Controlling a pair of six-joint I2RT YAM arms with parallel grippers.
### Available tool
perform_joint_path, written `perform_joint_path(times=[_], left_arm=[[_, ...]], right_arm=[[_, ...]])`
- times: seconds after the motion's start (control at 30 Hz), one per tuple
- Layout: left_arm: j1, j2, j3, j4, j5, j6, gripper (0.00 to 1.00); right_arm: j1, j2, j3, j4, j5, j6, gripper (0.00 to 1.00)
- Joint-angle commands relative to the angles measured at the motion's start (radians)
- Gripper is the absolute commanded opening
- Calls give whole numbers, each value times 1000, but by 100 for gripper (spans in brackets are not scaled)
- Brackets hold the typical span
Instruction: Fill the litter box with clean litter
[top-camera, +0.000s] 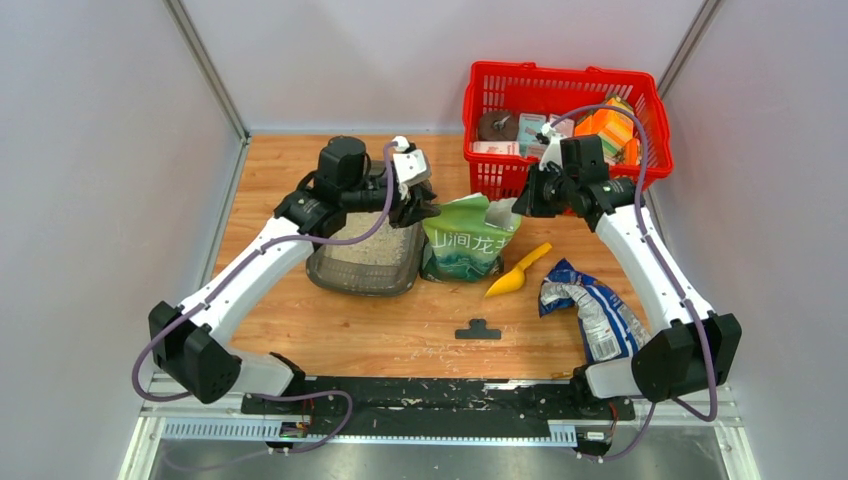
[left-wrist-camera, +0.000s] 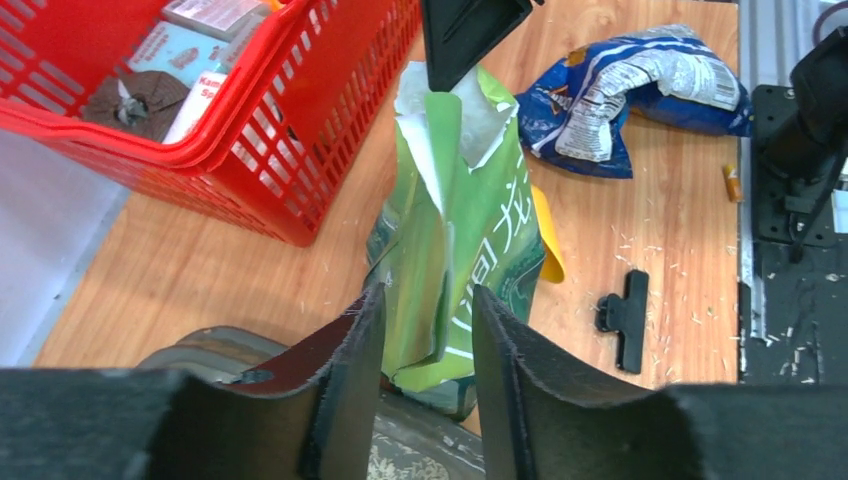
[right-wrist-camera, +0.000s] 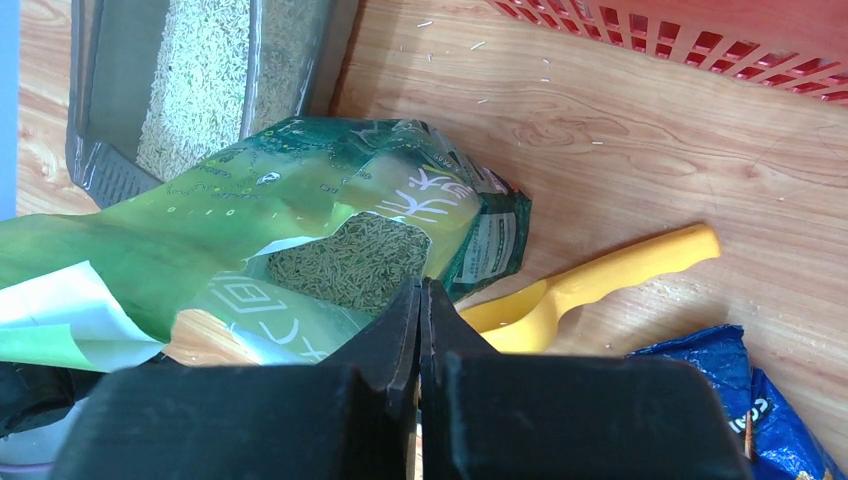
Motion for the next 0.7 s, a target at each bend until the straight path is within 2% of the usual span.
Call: perform_joint_path(times=[0.0,0.3,0.37,0.4,0.43,0.5,0.53,0.57,0.6,0.67], left_arm=[[-9,70,112,-138,71,109,48],[-43,192,220,-190,33,195,49],[-49,209,243,-215,37,200,40],[-50,213,257,-216,39,194,32],[-56,212,260,-212,42,184,15],[-58,187,248,-174,46,143,3],[-57,175,235,-155,43,126,0],[-58,163,209,-114,30,114,0],[-58,134,195,-102,25,100,0],[-58,108,162,-77,11,95,0]], right_arm=[[0,-3,40,24,-32,-13,0],[3,-22,61,53,-72,-13,0],[3,-25,66,61,-78,-18,0],[3,-26,66,62,-80,-21,0],[3,-31,57,65,-81,-22,0],[-10,-38,38,81,-101,-19,1],[-22,-42,21,85,-156,-13,6],[-66,-45,14,104,-193,10,17],[-97,-55,6,122,-295,25,44],[-190,-66,-13,180,-415,5,59]])
